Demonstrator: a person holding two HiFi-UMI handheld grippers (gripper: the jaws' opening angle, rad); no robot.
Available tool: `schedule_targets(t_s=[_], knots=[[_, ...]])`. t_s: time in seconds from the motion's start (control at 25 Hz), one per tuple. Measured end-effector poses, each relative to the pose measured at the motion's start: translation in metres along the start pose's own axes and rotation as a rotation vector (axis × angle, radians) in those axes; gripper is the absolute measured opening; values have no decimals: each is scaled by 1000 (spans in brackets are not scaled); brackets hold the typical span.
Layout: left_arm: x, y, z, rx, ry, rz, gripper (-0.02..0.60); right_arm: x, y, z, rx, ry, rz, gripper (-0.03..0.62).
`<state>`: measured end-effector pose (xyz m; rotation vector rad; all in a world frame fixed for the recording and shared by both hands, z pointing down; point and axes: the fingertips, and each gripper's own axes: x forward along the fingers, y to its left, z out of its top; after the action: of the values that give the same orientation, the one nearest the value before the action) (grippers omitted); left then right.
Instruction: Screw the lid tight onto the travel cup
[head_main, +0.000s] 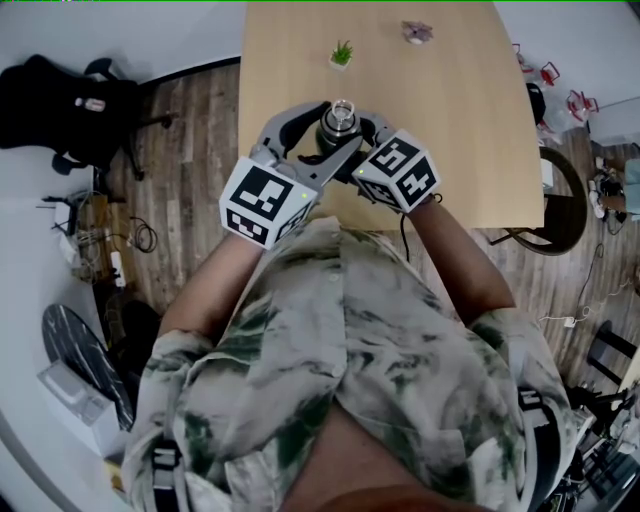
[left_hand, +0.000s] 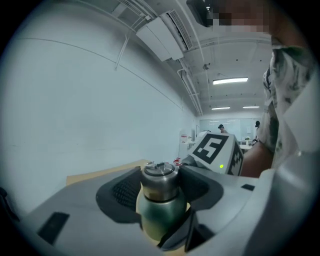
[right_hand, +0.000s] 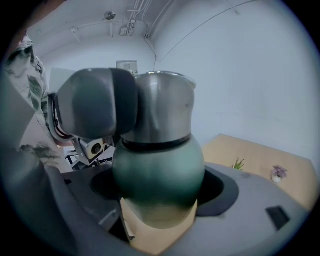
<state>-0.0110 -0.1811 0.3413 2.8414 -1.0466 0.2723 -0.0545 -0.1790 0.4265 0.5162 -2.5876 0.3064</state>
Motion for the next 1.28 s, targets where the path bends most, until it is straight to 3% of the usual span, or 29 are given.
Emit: schedule_targets(t_s=[0.36,0.56,0.64,0.84,1.04,1.16,1.28], knots=[[-10,-17,7,74,-40,-251,252,-10,15,5,-61,-39,83,403],[-11,-21,7,53,-51,-347,252,-13,18,4,-63,-43,97,403],[-8,-19,6,44,-46,-316,253,-12,16,1,-43,-40,84,404],[-1,-11,3,16,-25,-114,261,-10,3,-1,15,-33,28,403],[4,-11,1,11,-8,28,261,-8,3,-1,2,-24,7,404],[3,-9,0,25,-6,49,264,-6,4,0,4,-24,7,403],[4,-9,0,30,-4,1,262,-7,3,0,-4,-24,12,403]])
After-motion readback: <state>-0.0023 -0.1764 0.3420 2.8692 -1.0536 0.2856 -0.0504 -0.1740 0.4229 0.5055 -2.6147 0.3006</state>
